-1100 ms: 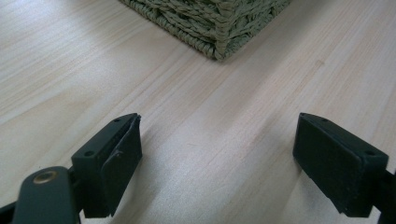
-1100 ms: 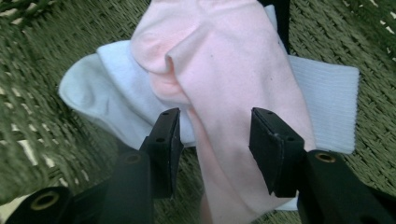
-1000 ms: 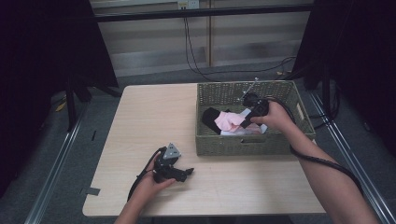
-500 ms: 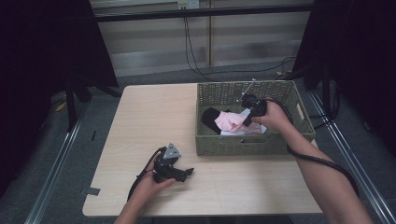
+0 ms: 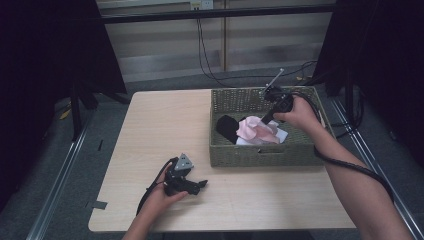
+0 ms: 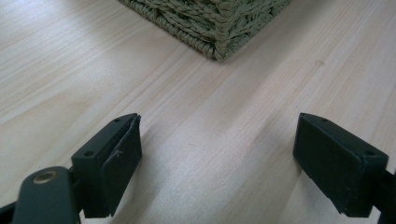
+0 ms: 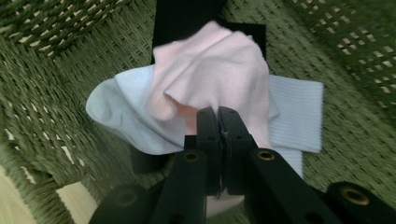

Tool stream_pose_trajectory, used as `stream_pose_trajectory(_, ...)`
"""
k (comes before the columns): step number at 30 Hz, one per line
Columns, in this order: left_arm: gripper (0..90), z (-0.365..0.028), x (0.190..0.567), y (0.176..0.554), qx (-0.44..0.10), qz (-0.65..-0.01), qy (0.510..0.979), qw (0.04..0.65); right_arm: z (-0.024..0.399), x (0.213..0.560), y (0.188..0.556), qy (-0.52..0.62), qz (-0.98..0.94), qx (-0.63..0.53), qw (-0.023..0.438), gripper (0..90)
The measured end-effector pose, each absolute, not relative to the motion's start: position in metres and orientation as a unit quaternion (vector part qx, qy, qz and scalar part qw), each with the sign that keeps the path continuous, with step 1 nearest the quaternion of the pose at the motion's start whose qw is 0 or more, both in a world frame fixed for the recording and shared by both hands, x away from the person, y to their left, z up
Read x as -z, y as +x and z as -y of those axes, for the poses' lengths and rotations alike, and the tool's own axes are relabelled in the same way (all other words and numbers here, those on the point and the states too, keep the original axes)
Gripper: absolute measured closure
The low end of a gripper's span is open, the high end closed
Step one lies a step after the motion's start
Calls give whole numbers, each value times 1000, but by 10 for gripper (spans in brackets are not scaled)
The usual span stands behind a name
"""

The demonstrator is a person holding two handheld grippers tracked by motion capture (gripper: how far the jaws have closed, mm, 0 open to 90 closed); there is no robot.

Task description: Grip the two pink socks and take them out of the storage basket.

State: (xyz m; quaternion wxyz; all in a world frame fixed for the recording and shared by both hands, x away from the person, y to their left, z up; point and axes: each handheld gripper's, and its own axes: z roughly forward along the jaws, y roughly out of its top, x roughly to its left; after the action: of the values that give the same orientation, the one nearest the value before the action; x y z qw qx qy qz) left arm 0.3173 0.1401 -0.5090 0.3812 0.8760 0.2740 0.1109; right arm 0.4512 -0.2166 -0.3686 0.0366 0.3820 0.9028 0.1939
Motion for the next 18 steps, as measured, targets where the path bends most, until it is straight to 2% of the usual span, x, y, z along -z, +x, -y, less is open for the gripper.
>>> stream_pose_trajectory(18, 150, -140, 509, 317, -110, -273, 877, 380, 234, 325, 441, 383, -894, -230, 29, 878)
